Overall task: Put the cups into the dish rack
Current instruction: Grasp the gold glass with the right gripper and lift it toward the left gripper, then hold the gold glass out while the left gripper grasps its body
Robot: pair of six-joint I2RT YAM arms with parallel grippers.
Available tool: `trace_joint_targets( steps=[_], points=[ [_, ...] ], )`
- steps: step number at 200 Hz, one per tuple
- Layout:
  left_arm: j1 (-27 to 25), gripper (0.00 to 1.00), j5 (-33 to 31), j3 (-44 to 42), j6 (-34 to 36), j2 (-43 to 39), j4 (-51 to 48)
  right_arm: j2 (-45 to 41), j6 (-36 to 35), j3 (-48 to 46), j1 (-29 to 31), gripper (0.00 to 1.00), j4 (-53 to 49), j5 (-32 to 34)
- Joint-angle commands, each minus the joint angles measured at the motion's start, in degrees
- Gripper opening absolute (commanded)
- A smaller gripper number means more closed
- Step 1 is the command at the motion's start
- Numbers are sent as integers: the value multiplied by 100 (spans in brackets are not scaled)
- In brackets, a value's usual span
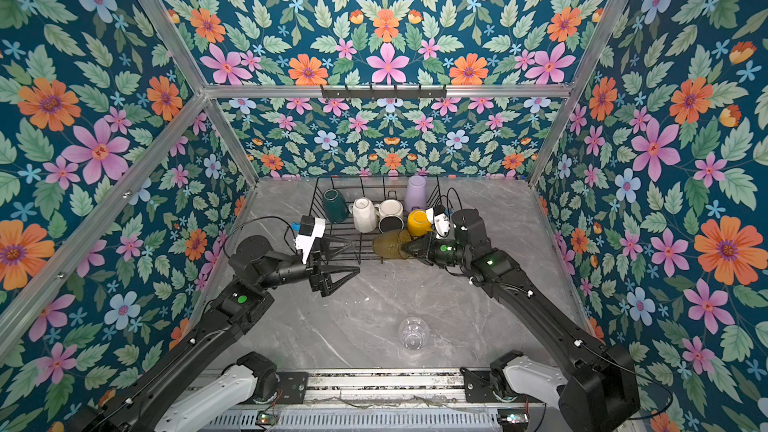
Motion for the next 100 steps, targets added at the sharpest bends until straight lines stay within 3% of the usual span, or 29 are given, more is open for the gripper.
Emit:
trace_joint_targets(
  steps=[1, 100],
  points=[
    [18, 99, 124, 51, 48, 38, 144, -50, 227, 2, 23, 0, 610, -507],
    [45, 99, 491, 105, -71, 187, 409, 502, 216, 421, 797, 0, 1274, -1249]
  ],
)
